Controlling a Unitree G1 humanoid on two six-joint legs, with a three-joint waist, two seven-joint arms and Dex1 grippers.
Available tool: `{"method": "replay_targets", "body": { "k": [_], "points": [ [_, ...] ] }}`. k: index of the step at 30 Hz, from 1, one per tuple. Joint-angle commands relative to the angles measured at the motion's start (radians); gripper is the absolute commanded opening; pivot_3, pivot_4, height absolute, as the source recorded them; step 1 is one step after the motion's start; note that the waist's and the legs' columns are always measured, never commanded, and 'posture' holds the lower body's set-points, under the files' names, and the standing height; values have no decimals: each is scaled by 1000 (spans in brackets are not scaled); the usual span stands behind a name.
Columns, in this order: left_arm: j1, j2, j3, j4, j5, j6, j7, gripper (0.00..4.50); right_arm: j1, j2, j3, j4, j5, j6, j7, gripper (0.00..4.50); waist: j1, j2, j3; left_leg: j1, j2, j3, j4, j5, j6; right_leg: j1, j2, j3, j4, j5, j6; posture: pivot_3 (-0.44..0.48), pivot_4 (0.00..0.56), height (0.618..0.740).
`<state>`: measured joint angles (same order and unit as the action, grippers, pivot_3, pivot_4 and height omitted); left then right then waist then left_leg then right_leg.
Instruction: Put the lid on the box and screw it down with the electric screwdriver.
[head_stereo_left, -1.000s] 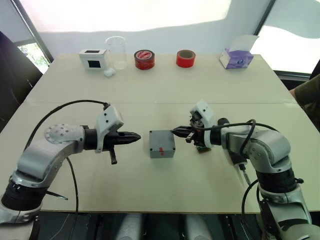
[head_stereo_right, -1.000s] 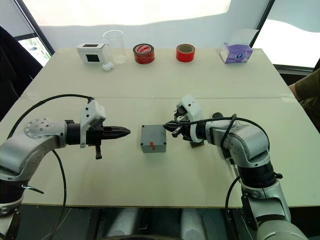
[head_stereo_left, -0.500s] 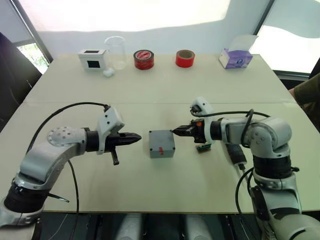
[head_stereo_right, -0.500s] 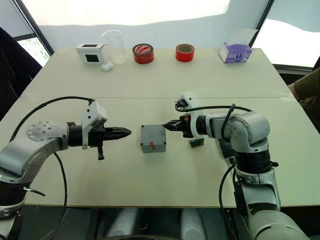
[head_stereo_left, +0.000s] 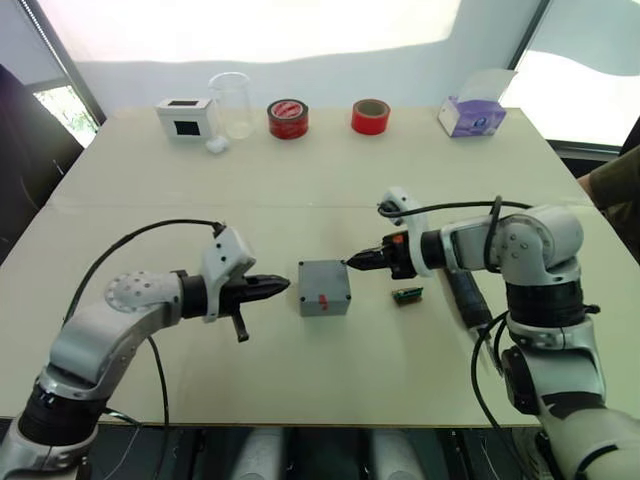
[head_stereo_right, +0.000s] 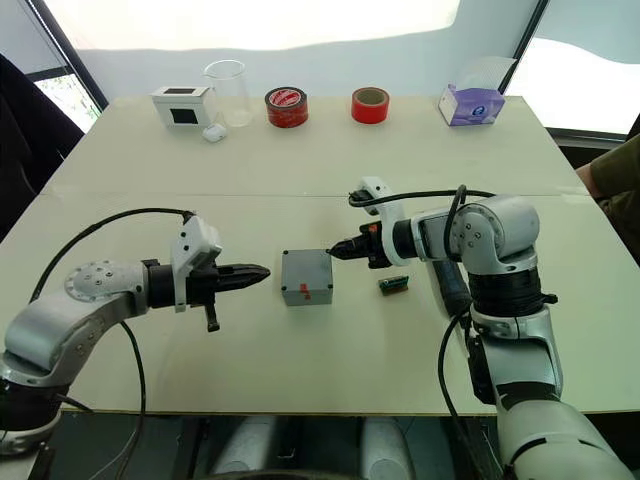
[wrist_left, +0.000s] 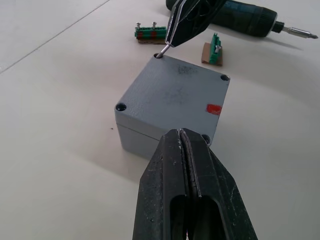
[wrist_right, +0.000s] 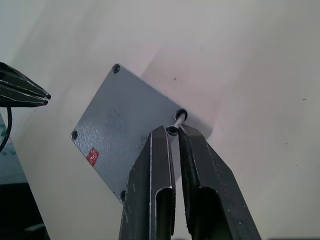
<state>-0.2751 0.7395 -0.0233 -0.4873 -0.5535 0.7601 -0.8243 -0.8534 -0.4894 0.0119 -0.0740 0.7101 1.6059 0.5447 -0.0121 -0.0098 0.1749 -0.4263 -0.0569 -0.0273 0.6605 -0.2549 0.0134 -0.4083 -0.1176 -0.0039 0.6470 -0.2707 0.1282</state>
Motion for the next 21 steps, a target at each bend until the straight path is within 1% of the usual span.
{"method": "replay_targets", "body": {
  "k": [1,6,12,21],
  "points": [
    [6,-9,12,-41,-8,-6,17,0,-36,-14,24,3,4,2,25,115,0,0,0,0,0,0,0,0,0,0,0,0,0,0,0,0,150,740],
    [27,-26,11,-45,-5,-16,35,0,-61,-13,52,35,-8,-10,34,115,-1,0,0,0,0,0,0,0,0,0,0,0,0,0,0,0,150,740],
    [33,-31,11,-49,-5,-18,44,0,-77,-6,54,57,-23,-27,35,115,0,0,0,0,0,0,0,0,0,0,0,0,0,0,0,0,150,740],
    [30,-32,8,-50,-4,-19,45,0,-64,-16,45,36,-31,-41,32,115,0,0,0,0,0,0,0,0,0,0,-1,0,0,0,0,0,150,740]
  ]
}}
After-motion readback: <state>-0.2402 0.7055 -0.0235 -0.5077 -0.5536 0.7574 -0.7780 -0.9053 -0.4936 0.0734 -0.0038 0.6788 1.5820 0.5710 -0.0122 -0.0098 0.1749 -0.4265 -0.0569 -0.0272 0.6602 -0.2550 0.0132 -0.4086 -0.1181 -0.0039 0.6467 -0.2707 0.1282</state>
